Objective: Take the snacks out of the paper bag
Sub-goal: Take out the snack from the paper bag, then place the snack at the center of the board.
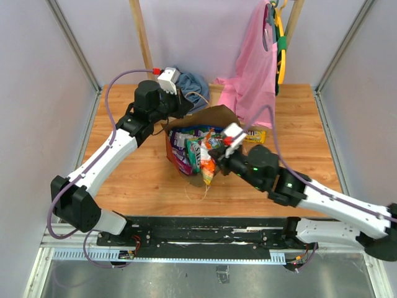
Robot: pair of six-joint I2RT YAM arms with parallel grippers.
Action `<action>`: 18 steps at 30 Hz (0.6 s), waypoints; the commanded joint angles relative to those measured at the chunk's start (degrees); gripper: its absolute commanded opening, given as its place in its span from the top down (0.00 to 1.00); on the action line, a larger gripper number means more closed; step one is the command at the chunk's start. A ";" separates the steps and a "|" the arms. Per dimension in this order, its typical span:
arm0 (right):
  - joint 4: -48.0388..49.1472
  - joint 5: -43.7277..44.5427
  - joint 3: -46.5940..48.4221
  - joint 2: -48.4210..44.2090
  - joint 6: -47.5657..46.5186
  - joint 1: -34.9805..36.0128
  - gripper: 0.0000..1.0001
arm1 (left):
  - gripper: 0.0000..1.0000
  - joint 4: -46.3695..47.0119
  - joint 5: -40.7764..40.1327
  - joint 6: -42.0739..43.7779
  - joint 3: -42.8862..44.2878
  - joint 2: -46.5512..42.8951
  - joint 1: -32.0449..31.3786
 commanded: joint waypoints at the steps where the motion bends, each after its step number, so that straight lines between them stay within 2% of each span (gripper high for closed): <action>1: -2.97 -1.35 -1.00 -12.72 -2.35 0.47 0.99 | 0.97 -0.82 -3.27 1.16 1.21 -1.53 -0.34; 9: -14.65 2.16 1.74 -30.13 -0.59 -7.46 0.99 | 0.97 -0.42 -4.24 0.74 -0.16 -2.77 -0.35; 11: -18.85 11.81 4.65 -32.46 0.08 -7.60 0.99 | 0.97 -0.57 -4.00 0.51 0.19 -2.78 -0.31; 13: -28.68 30.59 10.03 -31.07 1.51 -7.60 0.99 | 0.97 -0.68 -3.35 0.14 0.44 -3.04 -0.31; 14: -30.88 35.71 11.69 -30.23 1.47 -7.60 0.99 | 0.97 -0.64 -2.98 0.03 0.34 -3.34 -0.31; 18: -29.57 42.30 14.98 -30.25 0.38 -7.56 0.99 | 0.97 0.35 -2.19 -0.31 -1.40 -5.14 -0.36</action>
